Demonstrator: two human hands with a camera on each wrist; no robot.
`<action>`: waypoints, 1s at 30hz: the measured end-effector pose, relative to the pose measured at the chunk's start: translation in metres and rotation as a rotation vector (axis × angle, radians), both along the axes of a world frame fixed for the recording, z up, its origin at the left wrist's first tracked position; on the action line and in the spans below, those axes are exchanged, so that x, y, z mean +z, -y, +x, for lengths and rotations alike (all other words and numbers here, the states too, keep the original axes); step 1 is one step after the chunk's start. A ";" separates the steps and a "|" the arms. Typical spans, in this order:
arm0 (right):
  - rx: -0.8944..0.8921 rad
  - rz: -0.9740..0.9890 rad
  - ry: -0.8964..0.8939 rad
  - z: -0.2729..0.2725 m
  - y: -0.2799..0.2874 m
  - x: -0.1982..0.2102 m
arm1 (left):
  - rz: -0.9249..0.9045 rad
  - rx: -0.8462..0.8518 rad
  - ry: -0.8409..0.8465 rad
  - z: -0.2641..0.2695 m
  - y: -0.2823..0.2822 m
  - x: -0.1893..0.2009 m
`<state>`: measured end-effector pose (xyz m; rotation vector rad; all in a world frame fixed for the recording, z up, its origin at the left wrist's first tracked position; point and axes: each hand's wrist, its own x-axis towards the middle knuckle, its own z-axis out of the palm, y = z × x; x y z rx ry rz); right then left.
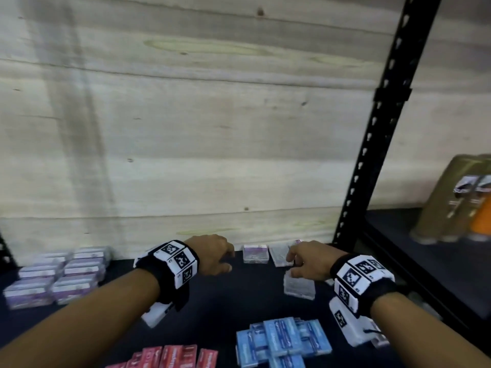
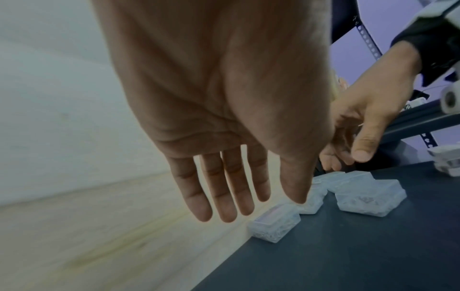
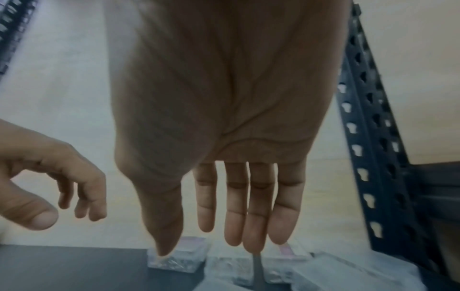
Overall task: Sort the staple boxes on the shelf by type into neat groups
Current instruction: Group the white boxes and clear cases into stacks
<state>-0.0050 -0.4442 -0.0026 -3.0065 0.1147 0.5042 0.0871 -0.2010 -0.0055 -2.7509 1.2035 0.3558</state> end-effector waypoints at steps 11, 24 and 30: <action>0.015 0.002 -0.088 0.008 0.022 -0.039 | -0.005 -0.028 0.101 0.037 0.063 -0.047; -0.005 0.019 -0.052 0.012 0.022 -0.049 | -0.108 -0.065 0.000 0.025 0.068 -0.056; 0.022 0.082 -0.170 0.006 0.018 -0.028 | -0.109 -0.020 -0.041 0.018 0.063 -0.052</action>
